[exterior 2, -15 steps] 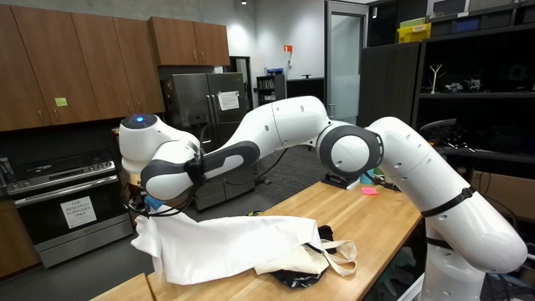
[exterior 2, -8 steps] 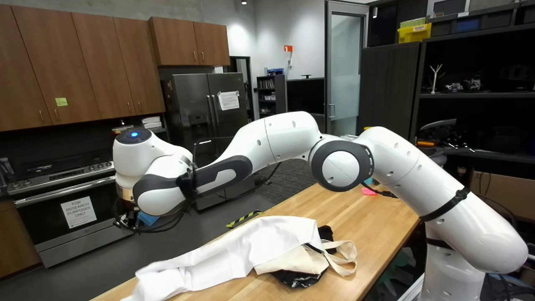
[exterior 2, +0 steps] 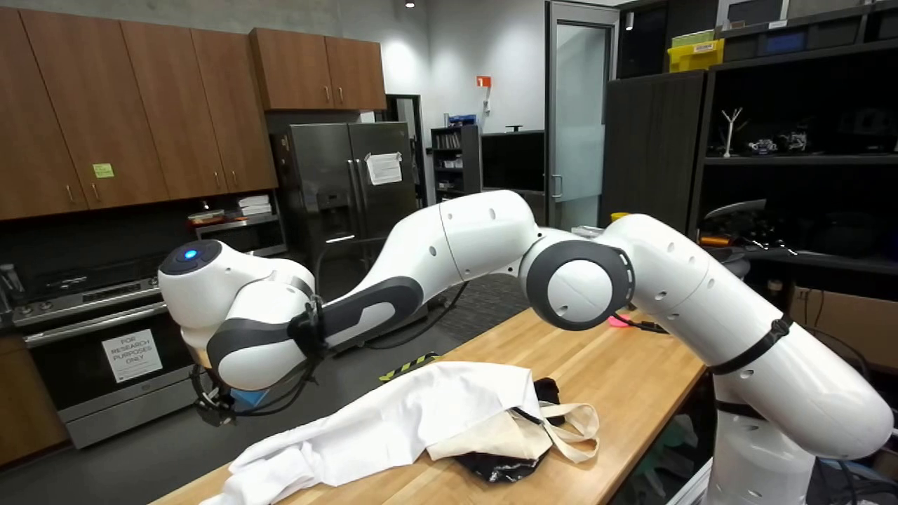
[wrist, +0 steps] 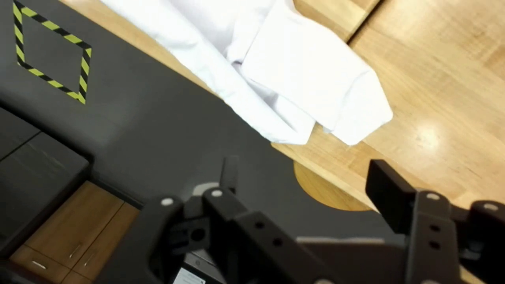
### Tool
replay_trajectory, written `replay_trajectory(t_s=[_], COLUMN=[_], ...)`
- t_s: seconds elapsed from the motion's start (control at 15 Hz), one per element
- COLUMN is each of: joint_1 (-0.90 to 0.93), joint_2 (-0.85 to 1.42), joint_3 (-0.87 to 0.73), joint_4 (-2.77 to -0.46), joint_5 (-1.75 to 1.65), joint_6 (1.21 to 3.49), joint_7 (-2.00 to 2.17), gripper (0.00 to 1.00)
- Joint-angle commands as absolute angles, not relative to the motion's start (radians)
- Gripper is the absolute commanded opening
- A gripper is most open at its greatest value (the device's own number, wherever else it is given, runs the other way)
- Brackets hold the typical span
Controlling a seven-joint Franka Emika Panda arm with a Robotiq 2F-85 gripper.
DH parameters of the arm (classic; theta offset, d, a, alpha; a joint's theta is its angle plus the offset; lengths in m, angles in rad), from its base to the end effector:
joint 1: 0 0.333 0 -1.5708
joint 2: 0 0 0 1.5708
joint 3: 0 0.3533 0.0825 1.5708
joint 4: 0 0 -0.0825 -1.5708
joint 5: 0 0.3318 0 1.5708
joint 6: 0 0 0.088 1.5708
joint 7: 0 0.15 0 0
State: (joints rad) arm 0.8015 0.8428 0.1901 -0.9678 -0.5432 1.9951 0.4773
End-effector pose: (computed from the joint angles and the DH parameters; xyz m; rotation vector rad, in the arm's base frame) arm 0.5140 0.5864 0.3896 2.7912 0.8854 0.5855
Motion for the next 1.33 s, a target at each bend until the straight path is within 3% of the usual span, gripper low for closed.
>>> replay_trajectory(t_s=[0.0, 0.73, 0.87, 1.27], joint_1=[0.785, 0.759, 0.776, 0.797], joint_2=[0.832, 1.041, 1.065, 1.139], joint_3=[0.198, 0.206, 0.198, 0.202], joint_4=[-1.031, -0.937, -0.907, -0.812], joint_5=[-0.511, -0.432, -0.457, -0.500], joint_6=[1.952, 2.065, 2.063, 2.067], joint_7=[0.513, 0.476, 0.442, 0.299], gripper=[1.00, 1.00, 0.96, 1.00])
